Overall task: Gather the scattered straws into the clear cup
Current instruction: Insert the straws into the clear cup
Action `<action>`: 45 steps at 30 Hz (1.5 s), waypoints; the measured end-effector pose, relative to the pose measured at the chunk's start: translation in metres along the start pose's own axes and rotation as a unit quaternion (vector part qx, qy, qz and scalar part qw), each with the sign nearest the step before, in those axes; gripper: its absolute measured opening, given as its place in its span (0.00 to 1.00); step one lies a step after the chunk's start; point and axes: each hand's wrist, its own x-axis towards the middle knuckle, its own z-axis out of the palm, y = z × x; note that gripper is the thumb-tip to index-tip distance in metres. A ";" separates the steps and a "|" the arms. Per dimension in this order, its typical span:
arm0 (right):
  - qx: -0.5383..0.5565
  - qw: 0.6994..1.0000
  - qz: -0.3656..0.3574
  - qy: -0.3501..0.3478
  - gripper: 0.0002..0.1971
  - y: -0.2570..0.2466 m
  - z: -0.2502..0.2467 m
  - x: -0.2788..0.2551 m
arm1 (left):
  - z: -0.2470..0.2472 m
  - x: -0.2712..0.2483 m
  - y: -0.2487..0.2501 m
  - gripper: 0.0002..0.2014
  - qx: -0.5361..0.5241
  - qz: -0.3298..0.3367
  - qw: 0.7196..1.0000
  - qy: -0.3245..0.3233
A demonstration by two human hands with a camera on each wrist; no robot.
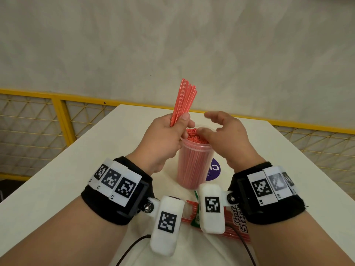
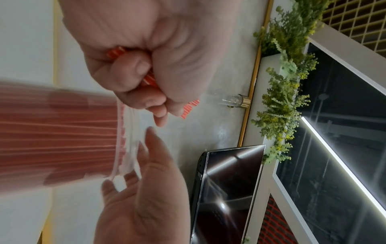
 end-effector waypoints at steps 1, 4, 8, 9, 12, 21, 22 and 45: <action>0.003 1.000 -0.015 0.017 0.21 -0.003 -0.001 -0.001 | 0.000 -0.001 0.002 0.16 -0.017 -0.012 1.000 -0.009; 0.076 0.992 -0.064 0.072 0.23 -0.018 -0.005 -0.006 | -0.001 -0.003 0.005 0.19 -0.037 -0.036 0.998 -0.041; 0.155 0.983 -0.088 0.052 0.23 -0.033 -0.014 -0.014 | 0.000 -0.007 0.008 0.20 -0.024 -0.041 0.995 -0.087; 0.171 0.980 -0.090 0.040 0.24 -0.035 -0.015 -0.015 | 0.000 -0.008 0.008 0.21 -0.022 -0.038 0.994 -0.095; 0.233 0.969 -0.084 0.016 0.24 -0.038 -0.017 -0.018 | 0.001 -0.009 0.008 0.20 -0.016 -0.032 0.994 -0.105; 0.309 0.948 -0.076 0.002 0.20 -0.039 -0.020 -0.019 | 0.002 -0.007 0.007 0.21 -0.026 -0.004 0.996 -0.087; 0.310 0.948 -0.076 0.001 0.20 -0.039 -0.019 -0.019 | 0.002 -0.007 0.007 0.20 -0.024 -0.003 0.996 -0.082; 0.343 0.915 -0.086 0.193 0.18 -0.022 -0.026 -0.003 | 0.009 -0.001 -0.013 0.14 0.208 0.126 0.970 0.003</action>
